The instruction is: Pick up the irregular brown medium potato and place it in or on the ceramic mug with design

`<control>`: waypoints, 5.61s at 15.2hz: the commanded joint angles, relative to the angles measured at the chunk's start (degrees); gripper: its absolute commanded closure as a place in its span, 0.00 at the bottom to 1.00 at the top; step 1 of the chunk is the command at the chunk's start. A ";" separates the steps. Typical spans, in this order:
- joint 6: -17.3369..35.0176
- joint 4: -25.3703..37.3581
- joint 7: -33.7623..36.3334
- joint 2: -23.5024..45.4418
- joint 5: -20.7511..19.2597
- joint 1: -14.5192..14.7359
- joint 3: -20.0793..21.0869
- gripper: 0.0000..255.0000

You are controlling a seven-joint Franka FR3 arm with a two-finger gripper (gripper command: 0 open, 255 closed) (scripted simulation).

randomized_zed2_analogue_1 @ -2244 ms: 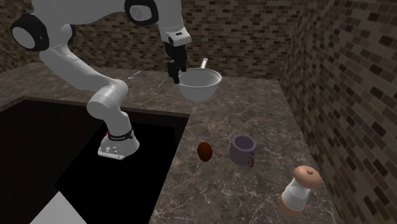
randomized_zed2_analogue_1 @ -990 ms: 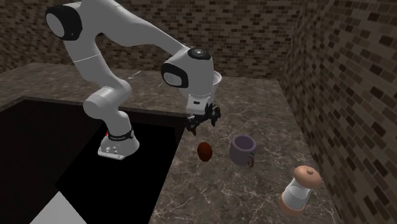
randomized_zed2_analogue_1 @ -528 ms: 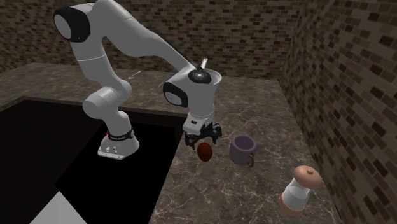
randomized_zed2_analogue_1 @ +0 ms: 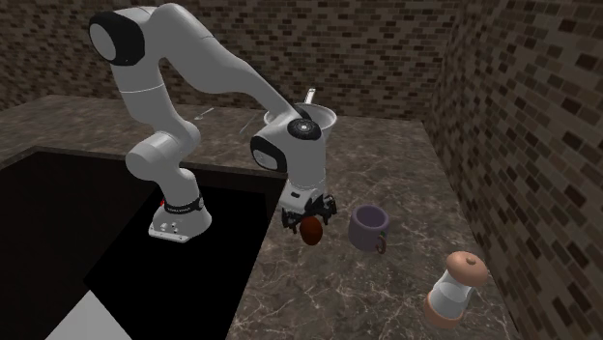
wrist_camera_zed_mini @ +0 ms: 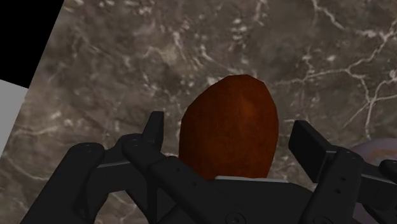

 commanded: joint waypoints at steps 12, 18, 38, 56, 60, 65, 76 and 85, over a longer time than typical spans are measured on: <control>0.10 -0.03 -0.01 0.06 0.03 0.01 0.01 1.00; -3.05 1.08 0.92 -2.07 -0.86 -0.12 0.02 1.00; -18.81 9.68 4.21 -9.50 -3.46 -0.58 0.27 1.00; -28.47 38.04 7.61 8.94 -1.87 0.92 1.64 1.00; -30.59 48.52 8.60 17.21 -1.31 1.16 2.08 1.00; -26.92 45.16 8.10 17.56 -1.12 1.23 2.14 1.00; -21.04 40.48 7.21 18.82 -0.66 1.29 2.26 1.00; -21.04 40.48 7.21 18.82 -0.66 1.29 2.26 0.00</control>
